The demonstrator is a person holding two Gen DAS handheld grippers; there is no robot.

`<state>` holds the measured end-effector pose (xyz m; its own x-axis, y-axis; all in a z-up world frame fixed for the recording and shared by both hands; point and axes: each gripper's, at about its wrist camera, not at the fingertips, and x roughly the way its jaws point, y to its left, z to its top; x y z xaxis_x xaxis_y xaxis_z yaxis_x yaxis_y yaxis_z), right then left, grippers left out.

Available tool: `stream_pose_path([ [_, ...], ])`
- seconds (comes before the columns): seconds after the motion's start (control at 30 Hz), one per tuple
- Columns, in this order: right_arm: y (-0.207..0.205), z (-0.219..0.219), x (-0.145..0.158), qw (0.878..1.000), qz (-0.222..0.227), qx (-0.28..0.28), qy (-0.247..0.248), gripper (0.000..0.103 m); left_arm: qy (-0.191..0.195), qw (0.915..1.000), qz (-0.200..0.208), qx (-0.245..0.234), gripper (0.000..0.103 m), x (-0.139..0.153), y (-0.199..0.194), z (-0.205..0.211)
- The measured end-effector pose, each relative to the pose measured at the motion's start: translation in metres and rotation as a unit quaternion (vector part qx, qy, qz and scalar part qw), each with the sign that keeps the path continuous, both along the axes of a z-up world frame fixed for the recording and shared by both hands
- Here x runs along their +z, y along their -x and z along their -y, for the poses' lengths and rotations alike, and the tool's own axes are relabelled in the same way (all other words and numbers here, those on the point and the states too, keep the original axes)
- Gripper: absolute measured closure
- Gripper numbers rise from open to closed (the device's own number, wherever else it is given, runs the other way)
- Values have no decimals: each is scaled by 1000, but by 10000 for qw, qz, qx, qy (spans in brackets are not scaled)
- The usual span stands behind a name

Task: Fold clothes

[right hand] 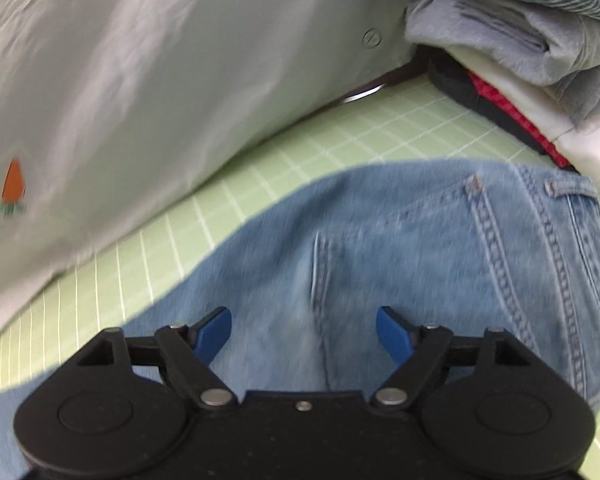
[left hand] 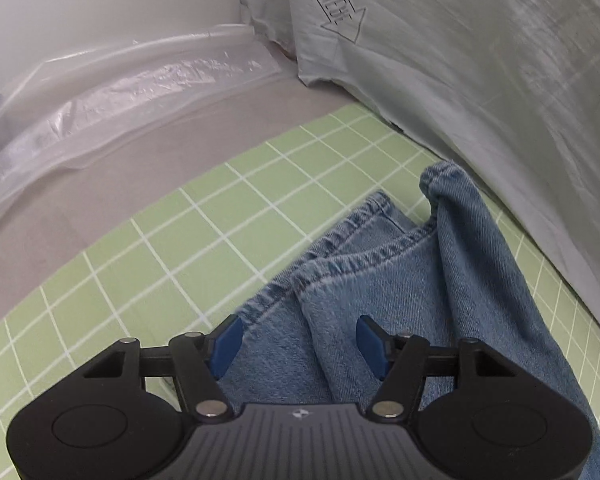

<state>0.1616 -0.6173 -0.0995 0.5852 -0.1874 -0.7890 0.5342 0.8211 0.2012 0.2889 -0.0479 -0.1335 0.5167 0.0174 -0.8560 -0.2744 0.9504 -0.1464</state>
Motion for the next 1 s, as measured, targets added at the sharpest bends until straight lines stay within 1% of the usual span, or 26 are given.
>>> stream_pose_path([
  [0.1, 1, -11, 1, 10000, -41, 0, -12, 23, 104, 9999, 17, -20, 43, -5, -9, 6],
  [0.13, 0, -14, 2, 10000, -27, 8, -33, 23, 96, 9999, 32, 28, 52, -6, -11, 8],
  [0.2, -4, -19, 3, 10000, 12, 19, -51, 23, 86, 9999, 49, 76, 78, -7, -15, 10],
  [0.23, -7, -21, 3, 10000, 29, 33, -61, 23, 124, 9999, 56, 95, 93, -6, -16, 8],
  [0.3, -10, -28, 4, 9999, 30, 85, -46, 23, 202, 9996, 122, 129, 100, -1, -13, 3],
  [0.37, -12, -33, 6, 9999, -13, 125, 59, 23, 215, 9992, 280, 179, 101, 12, -4, -6],
  [0.4, -11, -35, 7, 9999, -5, 133, 67, 23, 201, 9988, 375, 262, 101, 21, 3, -11],
  [0.47, -9, -35, 8, 9999, 53, 110, 3, 23, 289, 9978, 430, 421, 100, 27, 18, -27],
  [0.53, -6, -35, 8, 9999, 100, 82, -91, 23, 394, 9965, 465, 580, 99, 32, 34, -43],
  [0.57, -5, -35, 7, 9998, 107, 68, -146, 23, 342, 9967, 360, 646, 93, 27, 38, -46],
  [0.63, -4, -36, 5, 9997, 72, 52, -246, 23, 124, 9966, 48, 818, 87, 14, 42, -49],
  [0.67, -4, -37, 6, 9996, 60, 54, -263, 23, -20, 9954, -122, 946, 78, 9, 44, -49],
  [0.7, -4, -38, 8, 9996, 66, 78, -253, 23, -17, 9943, -158, 1051, 72, 7, 47, -50],
  [0.77, -4, -39, 12, 9996, 88, 168, -203, 22, 89, 9921, -138, 1242, 41, 4, 53, -52],
  [0.8, -4, -40, 13, 9996, 99, 213, -179, 22, 141, 9913, -122, 1303, 36, 3, 55, -53],
  [0.9, -3, -42, 14, 9996, 74, 254, -140, 22, 270, 9925, -132, 1189, 35, 0, 51, -48],
  [1.0, -2, -46, 15, 9996, 60, 246, -154, 22, 187, 9921, -177, 1225, 35, -1, 45, -43],
])
